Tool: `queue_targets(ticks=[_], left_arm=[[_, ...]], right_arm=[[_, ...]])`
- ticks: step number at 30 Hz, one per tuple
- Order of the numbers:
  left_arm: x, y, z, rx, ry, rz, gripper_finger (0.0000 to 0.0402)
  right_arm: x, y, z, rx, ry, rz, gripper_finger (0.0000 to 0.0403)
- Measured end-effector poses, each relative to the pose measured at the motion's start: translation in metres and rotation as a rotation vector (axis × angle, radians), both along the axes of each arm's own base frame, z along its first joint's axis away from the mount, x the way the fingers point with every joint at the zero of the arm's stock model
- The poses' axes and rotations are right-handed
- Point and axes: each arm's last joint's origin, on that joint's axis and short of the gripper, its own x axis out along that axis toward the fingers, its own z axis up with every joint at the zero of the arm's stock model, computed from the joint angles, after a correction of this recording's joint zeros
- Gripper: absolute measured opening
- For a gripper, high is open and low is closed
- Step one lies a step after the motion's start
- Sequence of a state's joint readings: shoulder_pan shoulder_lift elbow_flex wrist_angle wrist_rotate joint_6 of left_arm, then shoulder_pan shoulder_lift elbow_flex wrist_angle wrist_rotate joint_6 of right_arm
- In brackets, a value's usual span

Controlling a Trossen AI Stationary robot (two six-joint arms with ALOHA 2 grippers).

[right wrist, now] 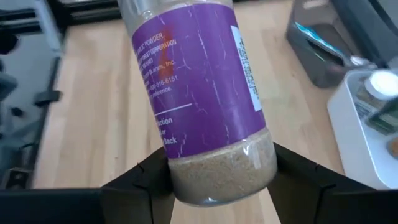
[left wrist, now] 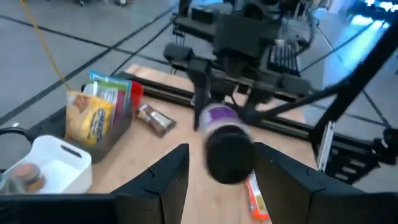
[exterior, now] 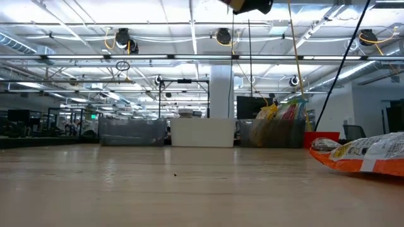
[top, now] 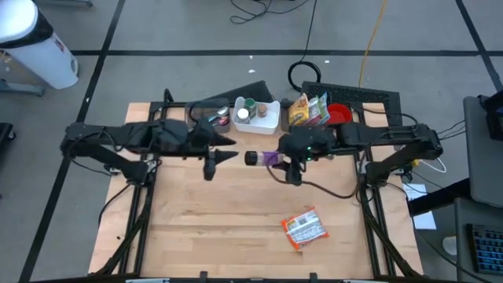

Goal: Pick & Place Food Item
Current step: Put the black seasoning bottle into the white bin

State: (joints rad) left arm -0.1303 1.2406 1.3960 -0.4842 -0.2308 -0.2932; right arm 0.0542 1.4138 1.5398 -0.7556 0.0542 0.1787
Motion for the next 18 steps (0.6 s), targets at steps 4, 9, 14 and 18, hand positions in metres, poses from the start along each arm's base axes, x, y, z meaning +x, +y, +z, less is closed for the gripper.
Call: queue_targets(ticks=[4, 9, 14, 18], left_arm=[[0.023, 0.006, -0.010, -0.041, -0.002, -0.033, 0.0184], [0.050, 0.008, -0.021, -0.087, -0.035, -0.117, 0.0184], [0.063, 0.008, -0.027, -0.102, -0.046, -0.141, 0.0184], [0.063, 0.007, -0.027, -0.121, -0.048, -0.137, 0.0184]], right_arm=[[-0.008, 0.000, 0.008, -0.005, -0.026, 0.042, 0.0195], [-0.016, -0.002, 0.011, -0.027, -0.014, 0.059, 0.0196], [-0.020, -0.002, 0.008, -0.044, 0.034, 0.071, 0.0196], [-0.021, -0.004, 0.007, -0.052, 0.047, 0.066, 0.0196]])
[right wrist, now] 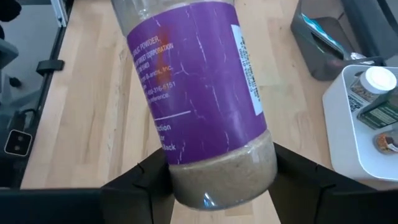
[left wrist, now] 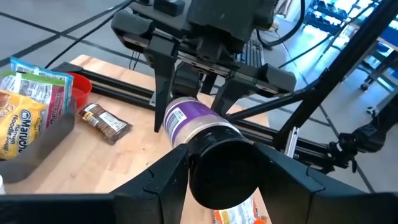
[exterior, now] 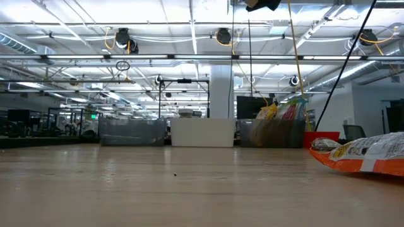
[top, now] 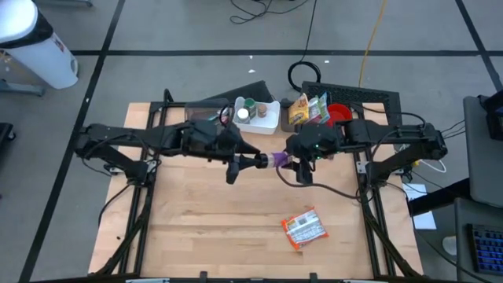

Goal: Pick & Place Food Item
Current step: Put the black seasoning bottle into the white bin

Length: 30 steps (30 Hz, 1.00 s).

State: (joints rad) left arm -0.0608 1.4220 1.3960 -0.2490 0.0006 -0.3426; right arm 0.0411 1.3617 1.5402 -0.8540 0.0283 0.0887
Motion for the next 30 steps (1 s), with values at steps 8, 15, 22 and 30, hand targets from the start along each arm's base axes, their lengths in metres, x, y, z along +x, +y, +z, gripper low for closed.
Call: queue_targets(ticks=[8, 15, 22, 30], left_arm=[[0.000, 0.006, 0.000, -0.067, 0.010, -0.008, 0.0185], [0.000, 0.015, -0.002, -0.144, 0.037, -0.038, 0.0195], [-0.001, 0.019, -0.002, -0.208, 0.046, -0.080, 0.0265], [-0.001, 0.018, -0.003, -0.163, 0.047, -0.047, 0.0310]], right_arm=[[0.001, -0.011, 0.000, 0.006, 0.001, -0.024, 0.0195], [0.001, -0.012, -0.001, 0.003, 0.004, -0.031, 0.0193], [0.001, -0.012, -0.001, 0.000, 0.003, -0.039, 0.0192], [0.001, -0.015, -0.001, 0.025, -0.001, -0.074, 0.0192]])
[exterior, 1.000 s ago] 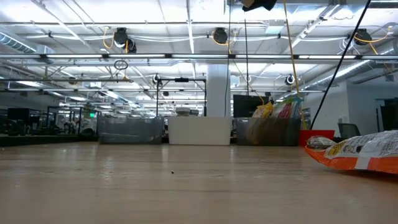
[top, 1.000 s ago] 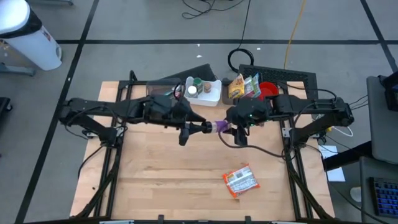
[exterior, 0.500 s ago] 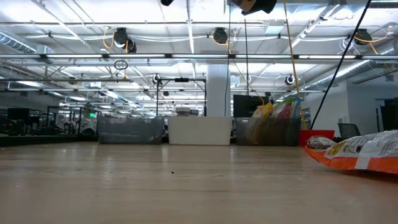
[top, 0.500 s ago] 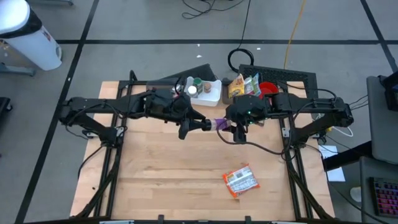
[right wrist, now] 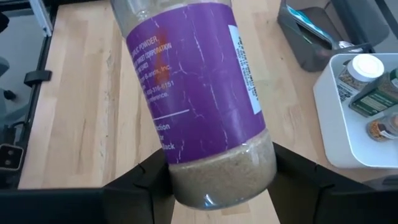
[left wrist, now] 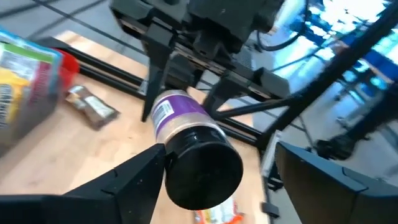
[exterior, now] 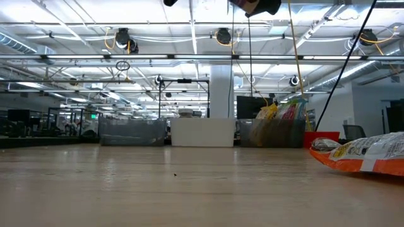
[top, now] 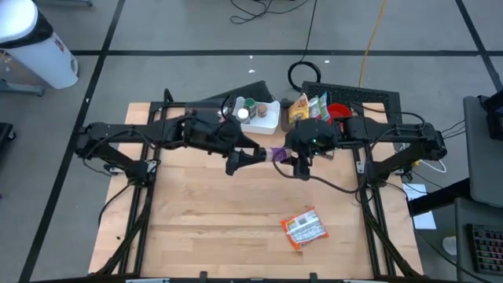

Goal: Pick & Place Food Item
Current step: Put the black seasoning bottle into the white bin

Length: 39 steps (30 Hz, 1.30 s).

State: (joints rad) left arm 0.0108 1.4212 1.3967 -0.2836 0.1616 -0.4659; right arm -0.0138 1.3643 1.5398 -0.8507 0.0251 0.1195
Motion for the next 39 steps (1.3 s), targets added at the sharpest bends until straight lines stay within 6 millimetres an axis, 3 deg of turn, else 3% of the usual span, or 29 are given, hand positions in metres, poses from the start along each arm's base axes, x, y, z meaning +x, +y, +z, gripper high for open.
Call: queue_targets(ticks=[10, 24, 39], left_arm=[[0.0025, -0.0076, -0.0034, 0.152, 0.006, 0.074, 0.0312], [0.0043, -0.0060, -0.0053, 0.217, 0.011, 0.117, 0.0311], [0.0056, -0.0054, -0.0015, 0.227, -0.033, 0.126, 0.0228]], right_arm=[[0.0028, -0.0007, 0.0034, 0.014, -0.047, -0.020, 0.0192], [0.0053, 0.0010, 0.0079, 0.055, -0.099, 0.021, 0.0192], [0.0051, 0.0009, 0.0076, 0.052, -0.095, 0.020, 0.0192]])
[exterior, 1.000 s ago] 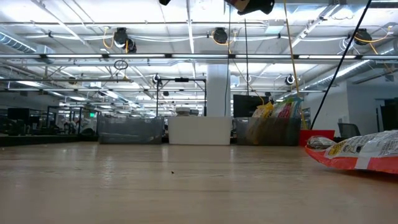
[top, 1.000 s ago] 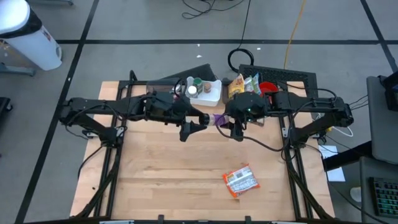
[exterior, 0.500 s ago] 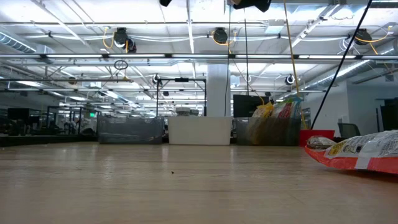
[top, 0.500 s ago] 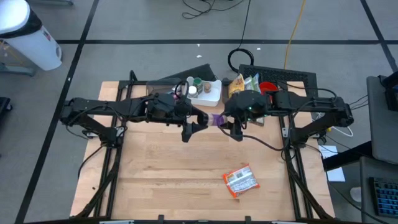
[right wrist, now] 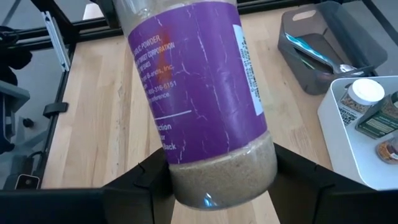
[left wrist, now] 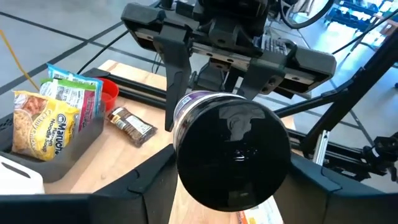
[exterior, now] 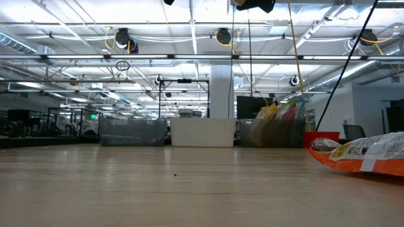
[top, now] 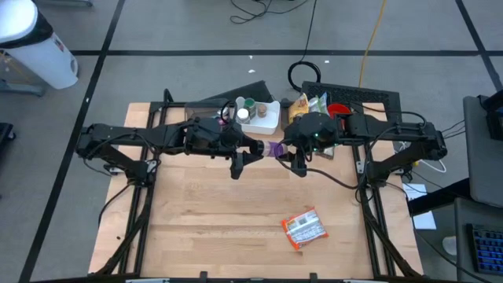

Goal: Pick & Place Food Item
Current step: Put the black seasoning bottle into the white bin

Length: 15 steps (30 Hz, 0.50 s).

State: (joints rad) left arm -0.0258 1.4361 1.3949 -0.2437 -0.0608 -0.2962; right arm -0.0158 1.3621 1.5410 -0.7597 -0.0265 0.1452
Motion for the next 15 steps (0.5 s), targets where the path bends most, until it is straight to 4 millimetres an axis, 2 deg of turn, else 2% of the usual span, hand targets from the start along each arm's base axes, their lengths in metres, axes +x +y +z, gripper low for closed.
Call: queue_targets(ticks=[10, 15], left_arm=[[0.0006, 0.0008, 0.0032, -0.024, -0.032, -0.005, 0.0269], [0.0005, 0.0009, 0.0050, -0.031, -0.048, -0.006, 0.0274]], right_arm=[[-0.0013, 0.0008, -0.0028, -0.004, 0.031, 0.018, 0.0192], [-0.0013, 0.0009, -0.0032, -0.003, 0.034, 0.020, 0.0192]])
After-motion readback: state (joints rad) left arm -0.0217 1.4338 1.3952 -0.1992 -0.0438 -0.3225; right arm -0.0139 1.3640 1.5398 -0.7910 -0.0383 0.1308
